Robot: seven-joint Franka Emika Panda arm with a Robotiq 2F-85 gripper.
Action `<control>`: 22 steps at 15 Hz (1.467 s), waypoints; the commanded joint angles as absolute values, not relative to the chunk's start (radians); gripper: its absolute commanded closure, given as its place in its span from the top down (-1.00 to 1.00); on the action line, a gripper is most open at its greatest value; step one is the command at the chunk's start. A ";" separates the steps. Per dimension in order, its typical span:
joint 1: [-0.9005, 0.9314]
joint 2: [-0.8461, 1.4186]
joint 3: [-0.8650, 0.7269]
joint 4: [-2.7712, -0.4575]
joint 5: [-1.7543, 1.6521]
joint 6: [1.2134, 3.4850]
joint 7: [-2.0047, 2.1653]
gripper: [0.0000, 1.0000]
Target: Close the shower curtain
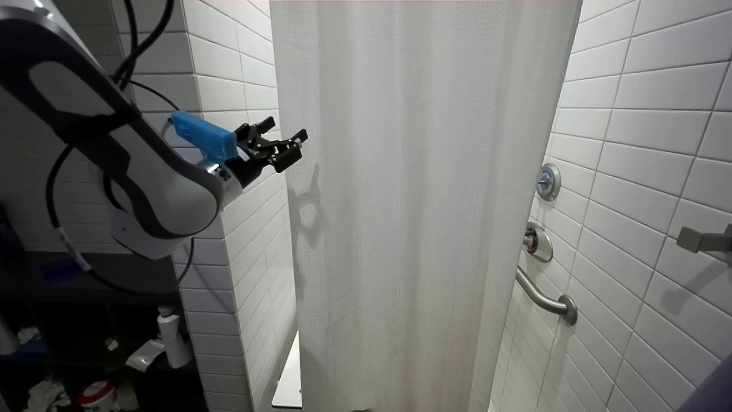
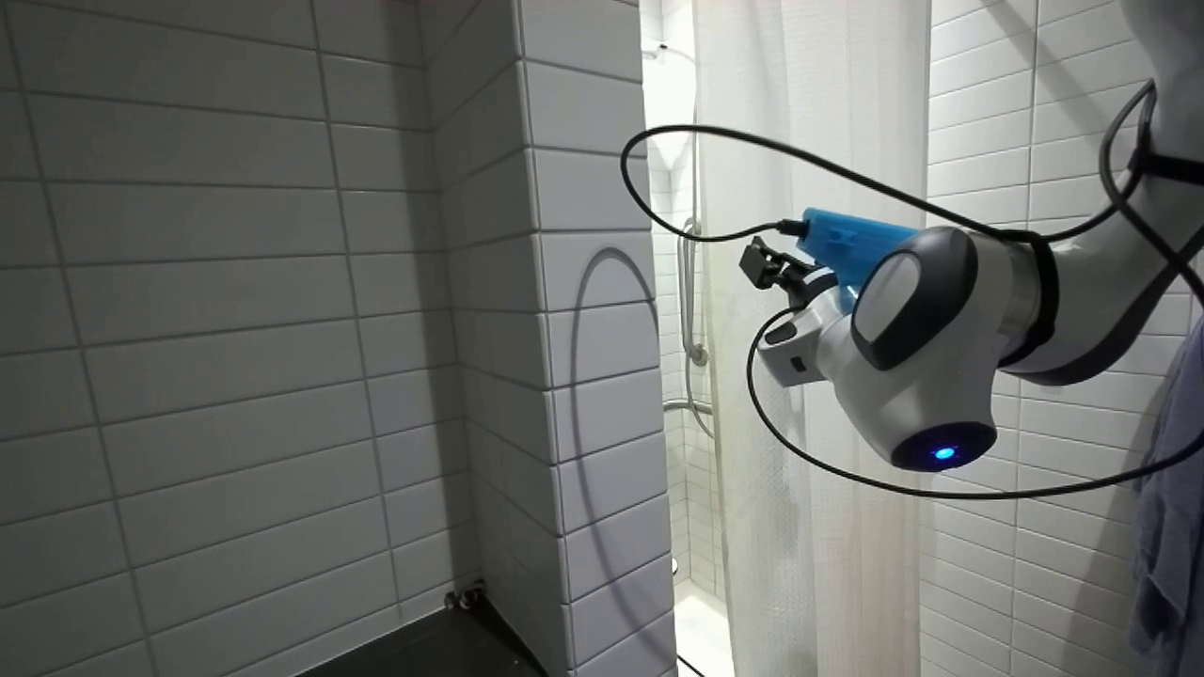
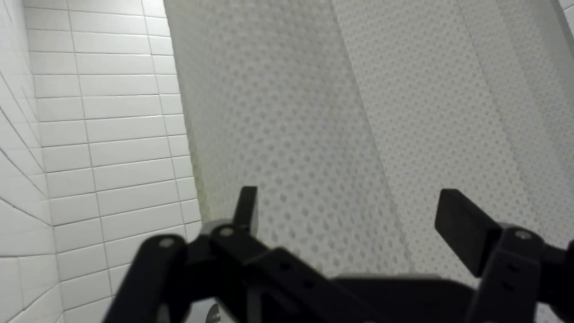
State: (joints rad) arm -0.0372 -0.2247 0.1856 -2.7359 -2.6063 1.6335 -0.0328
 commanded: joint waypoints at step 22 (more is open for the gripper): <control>-0.342 -0.275 0.494 -2.741 -2.607 1.710 0.023 0.94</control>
